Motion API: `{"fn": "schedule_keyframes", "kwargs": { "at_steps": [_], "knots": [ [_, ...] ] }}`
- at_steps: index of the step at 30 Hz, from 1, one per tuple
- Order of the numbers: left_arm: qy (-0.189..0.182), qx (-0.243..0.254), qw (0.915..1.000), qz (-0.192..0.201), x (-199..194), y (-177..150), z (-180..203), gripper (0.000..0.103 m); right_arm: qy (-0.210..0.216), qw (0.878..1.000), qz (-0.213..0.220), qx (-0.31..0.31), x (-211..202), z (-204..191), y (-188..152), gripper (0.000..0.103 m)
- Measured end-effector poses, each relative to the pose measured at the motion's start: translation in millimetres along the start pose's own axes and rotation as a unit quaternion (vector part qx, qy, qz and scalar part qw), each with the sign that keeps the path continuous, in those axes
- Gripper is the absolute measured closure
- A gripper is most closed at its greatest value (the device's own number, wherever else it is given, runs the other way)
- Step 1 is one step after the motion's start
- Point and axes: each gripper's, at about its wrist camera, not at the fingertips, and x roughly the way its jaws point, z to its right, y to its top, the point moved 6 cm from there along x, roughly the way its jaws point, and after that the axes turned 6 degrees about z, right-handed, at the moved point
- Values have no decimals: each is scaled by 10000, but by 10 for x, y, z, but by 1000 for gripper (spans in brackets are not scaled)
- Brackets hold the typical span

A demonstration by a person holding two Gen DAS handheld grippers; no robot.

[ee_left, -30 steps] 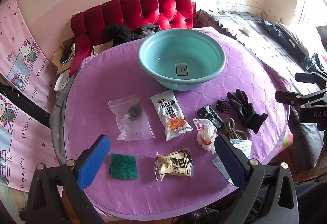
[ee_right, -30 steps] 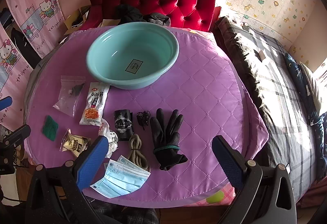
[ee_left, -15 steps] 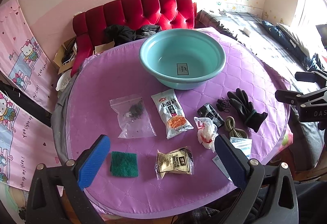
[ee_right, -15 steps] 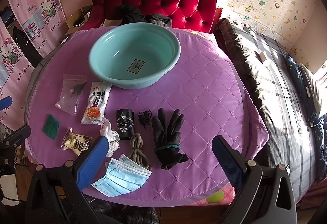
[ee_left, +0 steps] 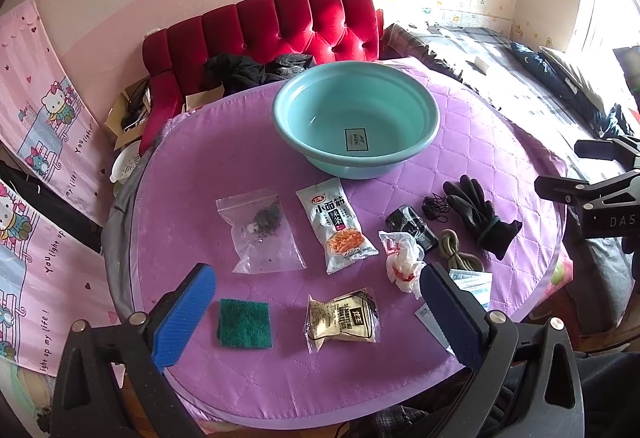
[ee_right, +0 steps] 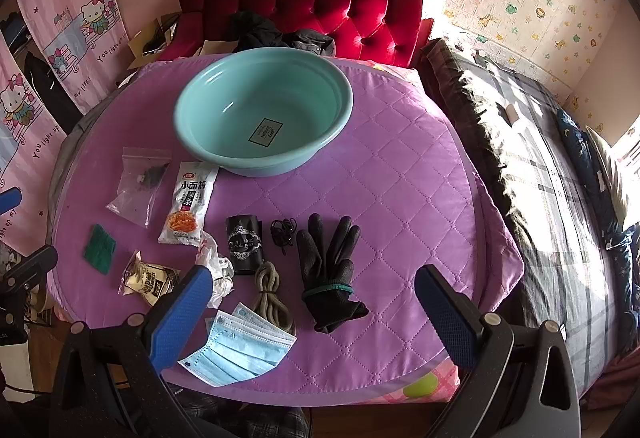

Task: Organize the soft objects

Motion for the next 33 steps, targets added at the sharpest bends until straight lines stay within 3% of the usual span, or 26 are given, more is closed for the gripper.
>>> {"fn": "schedule_keyframes", "kwargs": {
  "at_steps": [33],
  "knots": [
    [-63,-88,9999,-15,17,-48,-51,0,-57,10000,17,-33,31,-11,-47,0]
  ]
}}
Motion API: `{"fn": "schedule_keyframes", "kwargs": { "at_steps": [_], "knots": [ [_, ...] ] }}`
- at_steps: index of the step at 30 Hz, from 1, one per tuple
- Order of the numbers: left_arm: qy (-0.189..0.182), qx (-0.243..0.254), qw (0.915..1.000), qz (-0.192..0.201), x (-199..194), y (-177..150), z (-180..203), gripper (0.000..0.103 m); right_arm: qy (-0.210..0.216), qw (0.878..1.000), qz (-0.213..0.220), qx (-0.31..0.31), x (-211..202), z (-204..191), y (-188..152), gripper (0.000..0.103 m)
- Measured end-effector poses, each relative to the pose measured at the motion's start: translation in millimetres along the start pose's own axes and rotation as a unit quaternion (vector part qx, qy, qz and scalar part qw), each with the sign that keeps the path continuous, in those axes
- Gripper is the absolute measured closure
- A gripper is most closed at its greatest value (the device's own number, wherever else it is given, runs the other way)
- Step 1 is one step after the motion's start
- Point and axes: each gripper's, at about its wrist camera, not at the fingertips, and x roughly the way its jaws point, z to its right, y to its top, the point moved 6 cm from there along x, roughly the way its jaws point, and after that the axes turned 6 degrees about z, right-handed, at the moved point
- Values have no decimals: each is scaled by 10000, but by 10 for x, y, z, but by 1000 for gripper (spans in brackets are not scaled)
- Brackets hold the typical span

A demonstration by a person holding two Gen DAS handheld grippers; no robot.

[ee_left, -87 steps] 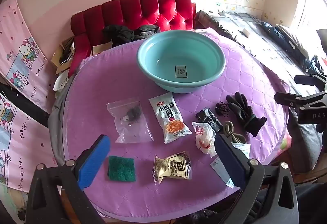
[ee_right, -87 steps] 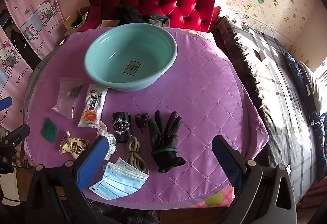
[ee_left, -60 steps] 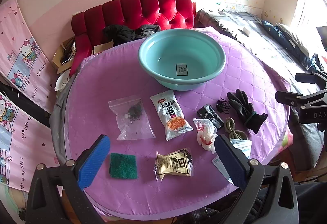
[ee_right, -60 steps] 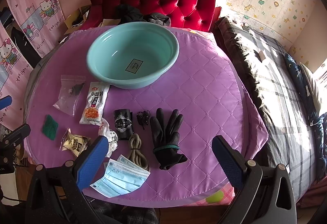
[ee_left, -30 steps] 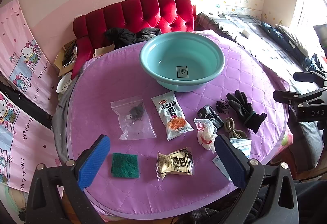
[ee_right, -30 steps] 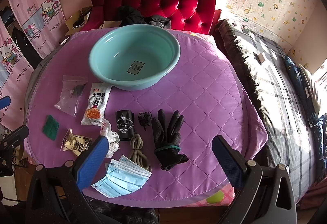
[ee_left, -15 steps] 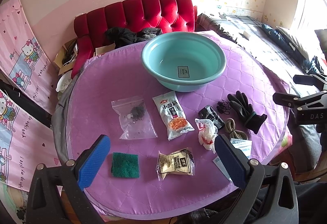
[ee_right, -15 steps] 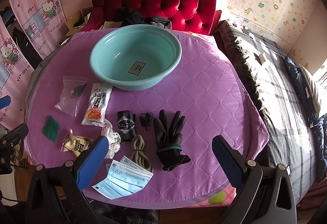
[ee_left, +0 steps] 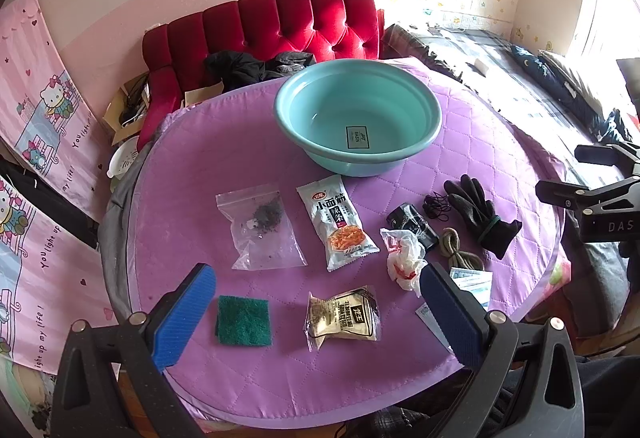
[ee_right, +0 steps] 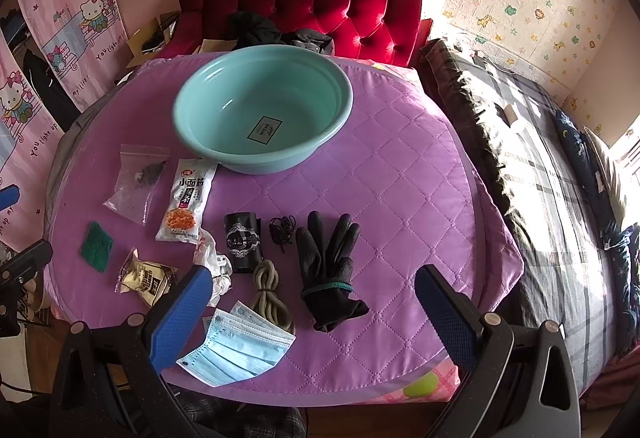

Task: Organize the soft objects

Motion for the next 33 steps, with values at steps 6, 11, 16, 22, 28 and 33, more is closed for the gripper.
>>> {"fn": "schedule_keyframes", "kwargs": {
  "at_steps": [6,11,16,22,28,33],
  "knots": [
    [11,21,10000,-12,-16,2,-9,0,4,10000,-29,16,10,21,-16,0],
    [22,-35,10000,-24,-19,-7,-42,0,17,10000,-9,-3,13,19,-8,0],
    [24,-113,9999,-2,-27,-4,-81,0,34,10000,-28,1,48,24,-4,0],
    [237,-218,9994,-103,88,-143,-296,0,37,10000,-35,41,129,60,-15,0],
    [402,-386,9976,-413,412,-469,-558,0,16,9999,-146,76,311,129,-75,0],
    [472,-571,9950,-663,823,-771,-786,0,43,9996,-271,92,474,165,-137,0]
  ]
}}
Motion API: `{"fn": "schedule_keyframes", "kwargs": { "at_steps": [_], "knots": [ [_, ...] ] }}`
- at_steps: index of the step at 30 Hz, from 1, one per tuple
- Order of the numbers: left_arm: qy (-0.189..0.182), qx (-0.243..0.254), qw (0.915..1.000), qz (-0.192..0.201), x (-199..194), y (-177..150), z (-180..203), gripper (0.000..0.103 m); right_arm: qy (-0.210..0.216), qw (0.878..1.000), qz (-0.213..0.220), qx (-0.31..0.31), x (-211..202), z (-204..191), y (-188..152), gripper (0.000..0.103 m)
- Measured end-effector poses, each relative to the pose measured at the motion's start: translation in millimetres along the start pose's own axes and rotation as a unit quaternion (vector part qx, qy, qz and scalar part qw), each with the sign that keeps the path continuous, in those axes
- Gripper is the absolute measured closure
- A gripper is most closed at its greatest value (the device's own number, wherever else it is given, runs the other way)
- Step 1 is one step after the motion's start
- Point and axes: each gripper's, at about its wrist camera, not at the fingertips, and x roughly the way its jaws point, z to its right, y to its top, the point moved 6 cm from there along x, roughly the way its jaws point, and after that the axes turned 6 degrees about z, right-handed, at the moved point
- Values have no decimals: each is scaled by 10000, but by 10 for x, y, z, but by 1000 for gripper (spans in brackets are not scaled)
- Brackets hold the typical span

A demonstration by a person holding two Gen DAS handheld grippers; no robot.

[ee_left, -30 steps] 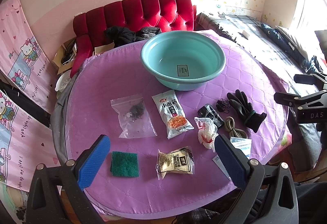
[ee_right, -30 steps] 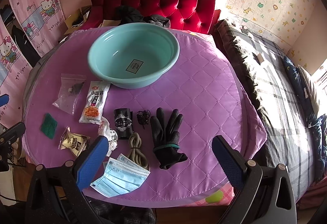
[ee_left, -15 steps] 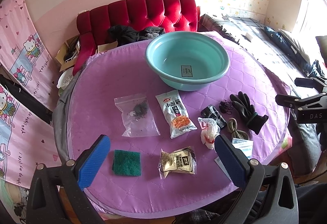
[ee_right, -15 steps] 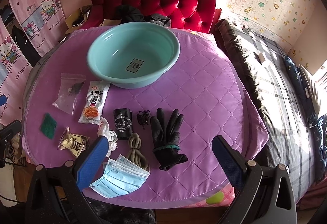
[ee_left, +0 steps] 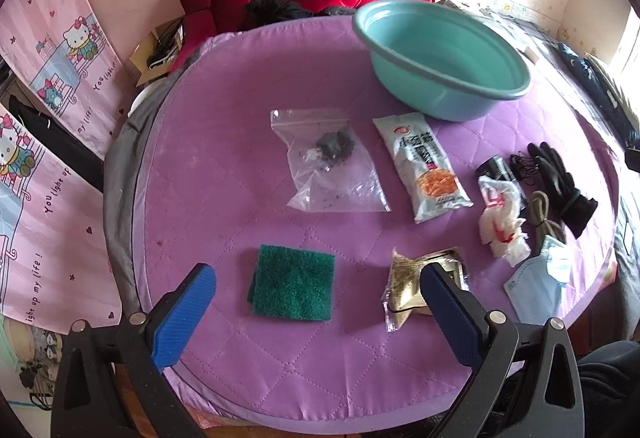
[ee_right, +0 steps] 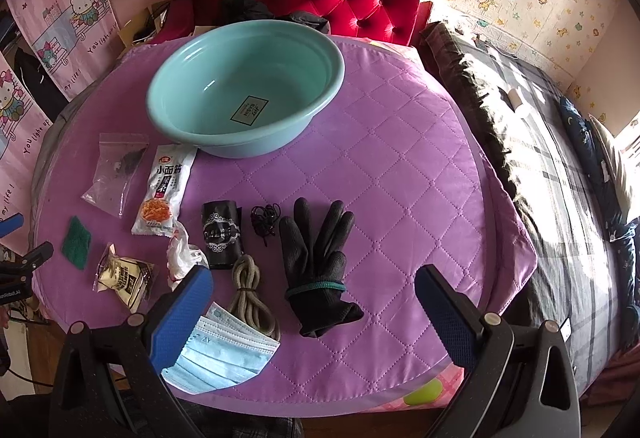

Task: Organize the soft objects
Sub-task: 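Grasp the green scouring pad with the left tool while the right tool grasps the black glove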

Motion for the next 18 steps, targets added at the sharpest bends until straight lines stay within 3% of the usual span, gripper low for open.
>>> {"fn": "schedule_keyframes", "kwargs": {
  "at_steps": [6,18],
  "knots": [
    [76,-164,9993,-333,490,-216,-171,0,33,9999,-138,13,141,39,-55,0],
    [165,-272,9977,-593,909,-350,-260,0,54,9989,-430,176,381,225,-169,0]
  ]
}}
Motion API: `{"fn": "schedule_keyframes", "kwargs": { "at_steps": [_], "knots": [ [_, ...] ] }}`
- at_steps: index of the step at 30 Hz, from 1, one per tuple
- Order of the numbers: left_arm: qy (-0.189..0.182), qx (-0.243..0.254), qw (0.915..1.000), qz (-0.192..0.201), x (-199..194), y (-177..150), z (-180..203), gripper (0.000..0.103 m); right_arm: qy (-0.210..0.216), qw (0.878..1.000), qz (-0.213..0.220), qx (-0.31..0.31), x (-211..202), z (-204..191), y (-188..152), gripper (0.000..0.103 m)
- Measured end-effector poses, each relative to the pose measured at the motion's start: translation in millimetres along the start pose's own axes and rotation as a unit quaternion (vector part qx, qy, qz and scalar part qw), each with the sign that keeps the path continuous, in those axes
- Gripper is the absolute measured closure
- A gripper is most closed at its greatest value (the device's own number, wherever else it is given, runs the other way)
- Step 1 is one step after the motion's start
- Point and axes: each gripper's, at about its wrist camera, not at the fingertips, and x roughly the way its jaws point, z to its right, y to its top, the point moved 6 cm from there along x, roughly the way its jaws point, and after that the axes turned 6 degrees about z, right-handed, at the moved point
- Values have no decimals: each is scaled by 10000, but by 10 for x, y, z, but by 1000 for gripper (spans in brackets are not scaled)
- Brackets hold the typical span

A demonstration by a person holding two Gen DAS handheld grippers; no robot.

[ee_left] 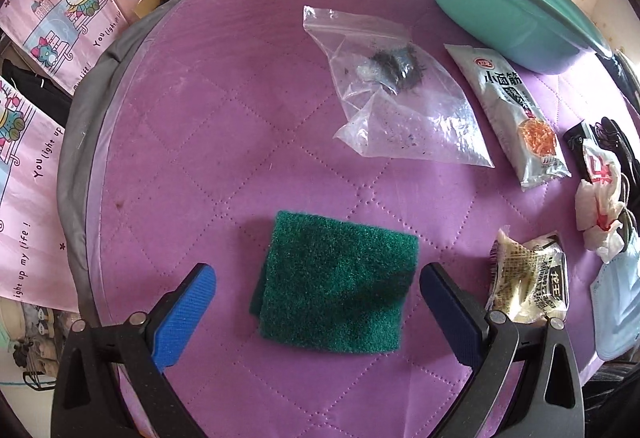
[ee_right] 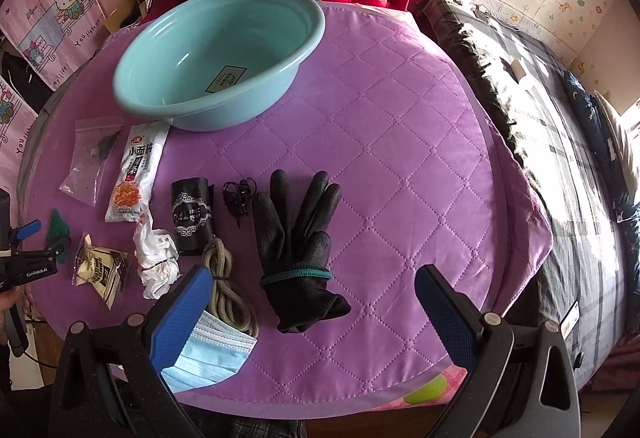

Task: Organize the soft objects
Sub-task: 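Grasp the green scouring pad with the left tool while the right tool grasps the black glove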

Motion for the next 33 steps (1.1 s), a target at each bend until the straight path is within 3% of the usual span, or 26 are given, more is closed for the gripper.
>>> {"fn": "schedule_keyframes", "kwargs": {
  "at_steps": [1,3,4,7,8,10,23,28,32,33],
  "knots": [
    [-17,-33,10000,-16,4,-5,-3,2,15,10000,4,-3,5,6,-1,0],
    [-138,-86,9998,-95,28,-1,0,19,46,10000,24,12,16,24,1,0],
    [-173,-85,9997,-130,28,-8,10,34,71,10000,16,33,30,32,-2,0],
    [-267,11,9996,-129,-13,-21,62,57,114,9999,-21,85,92,53,-17,0],
    [-325,39,9994,-148,-34,-28,92,75,108,9999,-20,89,113,64,-20,0],
    [-431,63,9989,-158,-76,-32,142,90,86,9999,-11,63,153,85,-29,1],
    [-747,166,9968,243,-606,140,469,90,142,9996,-164,-184,604,33,-73,1],
    [-768,431,9956,329,-748,174,655,90,383,9989,-134,-250,808,-37,-35,0],
    [-917,342,9946,336,-804,169,719,90,449,9988,-157,-65,936,-28,15,0],
    [-947,331,9945,312,-794,164,738,90,561,9982,-232,17,965,-34,24,5]
  ]
}}
